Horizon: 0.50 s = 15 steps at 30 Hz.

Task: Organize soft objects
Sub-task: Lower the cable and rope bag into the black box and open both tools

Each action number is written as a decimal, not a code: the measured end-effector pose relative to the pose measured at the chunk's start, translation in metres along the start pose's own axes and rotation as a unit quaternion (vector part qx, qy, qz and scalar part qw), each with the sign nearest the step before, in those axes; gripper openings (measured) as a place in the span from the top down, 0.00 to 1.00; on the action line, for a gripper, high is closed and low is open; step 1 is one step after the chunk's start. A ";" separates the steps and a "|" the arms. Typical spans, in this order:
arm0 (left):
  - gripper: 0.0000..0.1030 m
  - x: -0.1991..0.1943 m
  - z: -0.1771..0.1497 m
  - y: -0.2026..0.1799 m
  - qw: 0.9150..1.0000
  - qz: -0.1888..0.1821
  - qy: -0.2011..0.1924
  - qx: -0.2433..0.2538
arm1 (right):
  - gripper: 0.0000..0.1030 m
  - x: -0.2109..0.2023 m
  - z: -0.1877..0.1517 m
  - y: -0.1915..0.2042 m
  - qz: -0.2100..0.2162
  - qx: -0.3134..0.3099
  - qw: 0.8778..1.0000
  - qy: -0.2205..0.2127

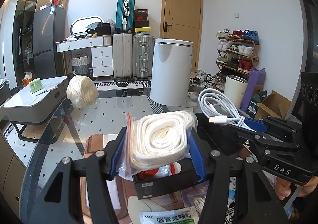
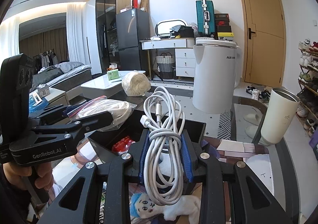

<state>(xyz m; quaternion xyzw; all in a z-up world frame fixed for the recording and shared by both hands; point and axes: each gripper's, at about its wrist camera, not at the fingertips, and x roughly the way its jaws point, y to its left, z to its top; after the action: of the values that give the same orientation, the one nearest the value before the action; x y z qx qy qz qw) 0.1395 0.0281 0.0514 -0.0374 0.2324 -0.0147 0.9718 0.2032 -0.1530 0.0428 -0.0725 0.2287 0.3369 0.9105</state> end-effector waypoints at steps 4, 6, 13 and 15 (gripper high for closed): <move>0.44 0.006 -0.001 0.000 1.000 0.003 0.003 0.004 | 0.71 0.011 0.001 0.002 -0.002 -0.009 1.000 0.005; 0.44 0.010 -0.001 -0.001 1.000 0.003 0.008 0.010 | 0.71 0.018 0.001 0.002 -0.004 -0.012 1.000 0.011; 0.44 0.024 -0.006 -0.002 0.999 0.005 0.031 0.020 | 0.71 0.036 0.000 -0.001 -0.012 -0.030 0.999 0.036; 0.44 0.028 -0.009 -0.005 0.999 0.007 0.038 0.030 | 0.71 0.041 -0.001 -0.002 -0.016 -0.036 0.998 0.046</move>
<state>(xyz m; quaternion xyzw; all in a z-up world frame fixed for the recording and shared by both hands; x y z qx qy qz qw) 0.1599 0.0213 0.0312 -0.0059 0.2687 -0.0163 0.9631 0.2318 -0.1311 0.0224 -0.1240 0.2568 0.3269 0.9010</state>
